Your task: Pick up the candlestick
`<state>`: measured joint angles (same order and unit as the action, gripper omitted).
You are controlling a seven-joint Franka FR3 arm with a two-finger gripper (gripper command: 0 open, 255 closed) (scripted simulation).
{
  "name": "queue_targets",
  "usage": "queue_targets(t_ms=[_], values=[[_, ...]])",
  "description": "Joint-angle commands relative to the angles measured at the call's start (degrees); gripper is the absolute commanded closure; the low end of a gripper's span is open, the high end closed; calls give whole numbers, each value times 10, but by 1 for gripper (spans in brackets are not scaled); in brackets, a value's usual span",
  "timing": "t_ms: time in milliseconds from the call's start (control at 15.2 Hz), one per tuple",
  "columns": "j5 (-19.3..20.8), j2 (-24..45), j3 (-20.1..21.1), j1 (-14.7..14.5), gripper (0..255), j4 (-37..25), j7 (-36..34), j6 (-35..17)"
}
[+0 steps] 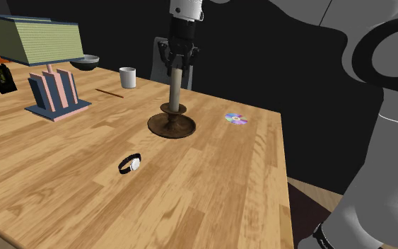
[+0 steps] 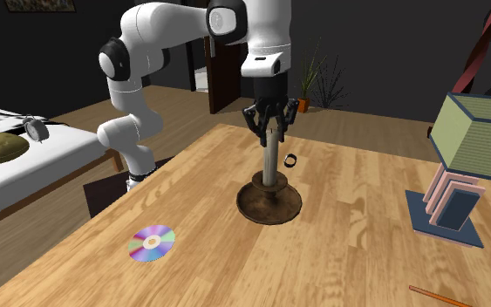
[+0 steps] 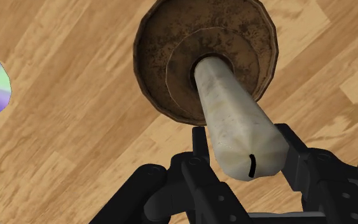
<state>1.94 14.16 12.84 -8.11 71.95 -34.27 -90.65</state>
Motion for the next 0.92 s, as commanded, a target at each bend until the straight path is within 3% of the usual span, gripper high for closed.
queue_targets(t_ms=[0, 330, 858], values=[[0, 0, 0, 0, 255, 1, 0, 0], [0, 1, 0, -1, 255, -1, -1, 0], [11, 43, 2, -12, 255, -127, -5, 85]])
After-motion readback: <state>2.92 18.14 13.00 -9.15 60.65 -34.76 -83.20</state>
